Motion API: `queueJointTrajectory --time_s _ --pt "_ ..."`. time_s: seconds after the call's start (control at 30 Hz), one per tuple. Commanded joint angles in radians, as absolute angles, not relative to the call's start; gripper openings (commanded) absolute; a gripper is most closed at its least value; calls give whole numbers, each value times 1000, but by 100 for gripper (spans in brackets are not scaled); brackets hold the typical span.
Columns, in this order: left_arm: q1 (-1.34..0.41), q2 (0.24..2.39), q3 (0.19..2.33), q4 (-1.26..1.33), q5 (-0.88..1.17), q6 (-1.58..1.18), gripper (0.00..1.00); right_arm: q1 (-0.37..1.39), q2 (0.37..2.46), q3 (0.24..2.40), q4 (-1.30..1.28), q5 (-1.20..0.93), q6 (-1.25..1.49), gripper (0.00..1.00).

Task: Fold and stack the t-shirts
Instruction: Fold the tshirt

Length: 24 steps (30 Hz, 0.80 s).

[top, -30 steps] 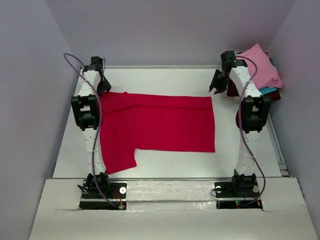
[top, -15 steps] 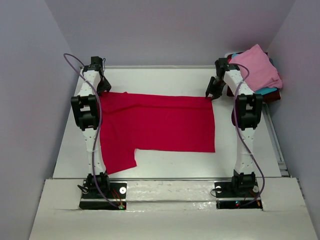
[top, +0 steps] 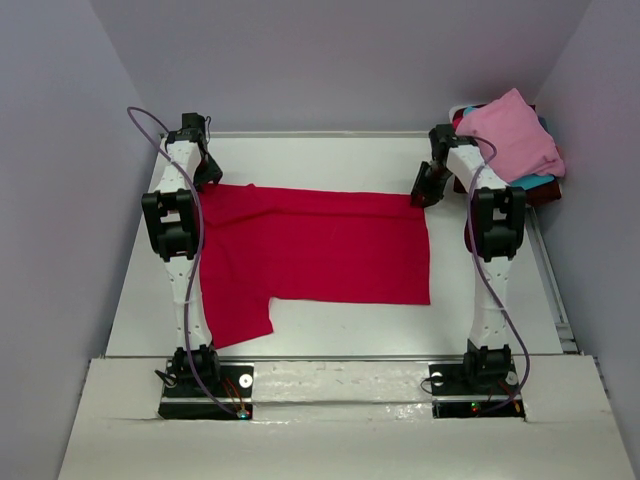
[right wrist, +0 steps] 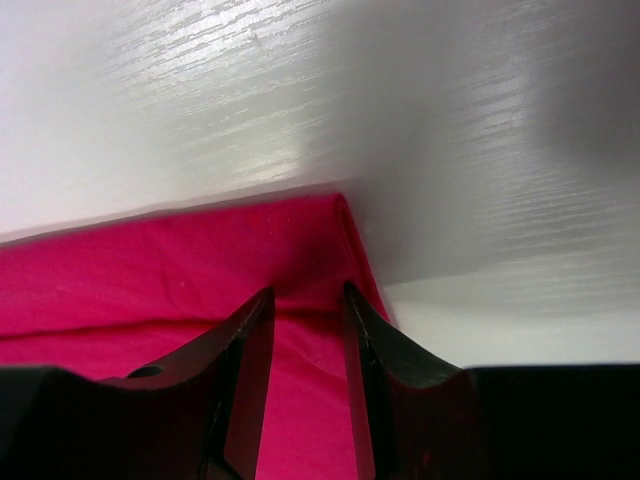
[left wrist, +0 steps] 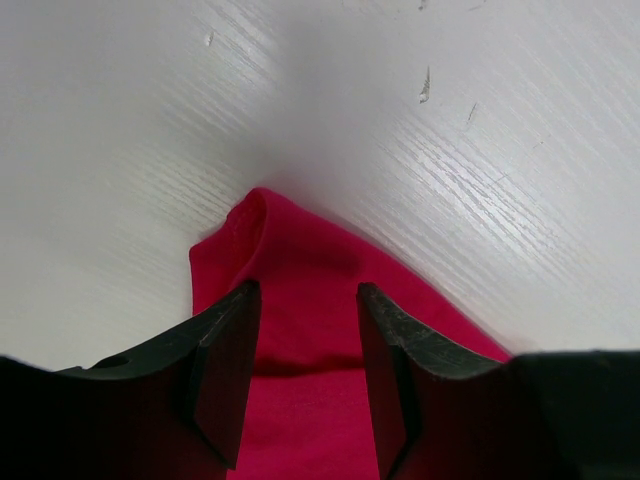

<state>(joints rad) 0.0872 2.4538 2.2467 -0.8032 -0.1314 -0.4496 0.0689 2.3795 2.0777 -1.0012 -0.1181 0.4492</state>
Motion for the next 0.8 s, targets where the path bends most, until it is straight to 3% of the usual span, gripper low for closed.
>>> queueJointTrajectory --time_s 0.0,0.27,0.77 --pt "92 2381 2264 -811 -136 -442 55 84 2310 2033 -986 -130 446 38" --pt "92 2381 2263 -810 -130 -446 55 84 2260 1988 -991 -127 433 32" --pt "92 2385 2269 -810 -129 -448 55 84 2230 2031 -1038 -129 416 31"
